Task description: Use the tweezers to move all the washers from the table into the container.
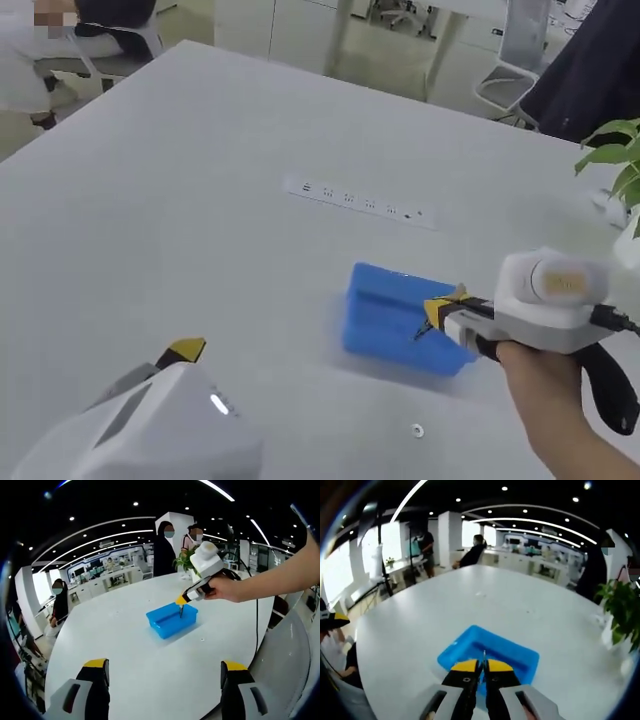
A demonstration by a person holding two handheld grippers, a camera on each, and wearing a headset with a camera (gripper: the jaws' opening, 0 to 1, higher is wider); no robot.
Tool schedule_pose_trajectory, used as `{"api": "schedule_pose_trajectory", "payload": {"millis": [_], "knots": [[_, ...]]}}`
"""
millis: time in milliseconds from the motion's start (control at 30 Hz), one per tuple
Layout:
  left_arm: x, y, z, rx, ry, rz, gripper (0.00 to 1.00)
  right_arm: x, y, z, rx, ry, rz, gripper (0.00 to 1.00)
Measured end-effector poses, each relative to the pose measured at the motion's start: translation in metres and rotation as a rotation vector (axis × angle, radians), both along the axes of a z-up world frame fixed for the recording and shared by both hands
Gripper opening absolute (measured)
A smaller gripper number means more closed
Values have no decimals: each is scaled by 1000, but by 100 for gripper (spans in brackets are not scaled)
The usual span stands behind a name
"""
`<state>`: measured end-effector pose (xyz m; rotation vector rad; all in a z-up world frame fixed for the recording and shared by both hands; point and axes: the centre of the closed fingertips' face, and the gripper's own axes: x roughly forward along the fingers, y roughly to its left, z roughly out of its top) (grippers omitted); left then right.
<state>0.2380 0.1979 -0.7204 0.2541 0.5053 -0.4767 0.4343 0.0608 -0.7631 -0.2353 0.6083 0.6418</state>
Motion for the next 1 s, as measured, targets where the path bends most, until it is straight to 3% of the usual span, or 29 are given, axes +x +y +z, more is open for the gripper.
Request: {"api": "schedule_pose_trajectory", "payload": {"millis": [767, 800, 1000], "knots": [[4, 12, -13, 15, 39, 39, 94, 7, 19, -37, -42, 64, 28, 2], [4, 12, -14, 16, 41, 39, 94, 9, 19, -34, -36, 35, 31, 2], [5, 10, -13, 14, 41, 36, 94, 9, 19, -37, -43, 51, 54, 3]]}}
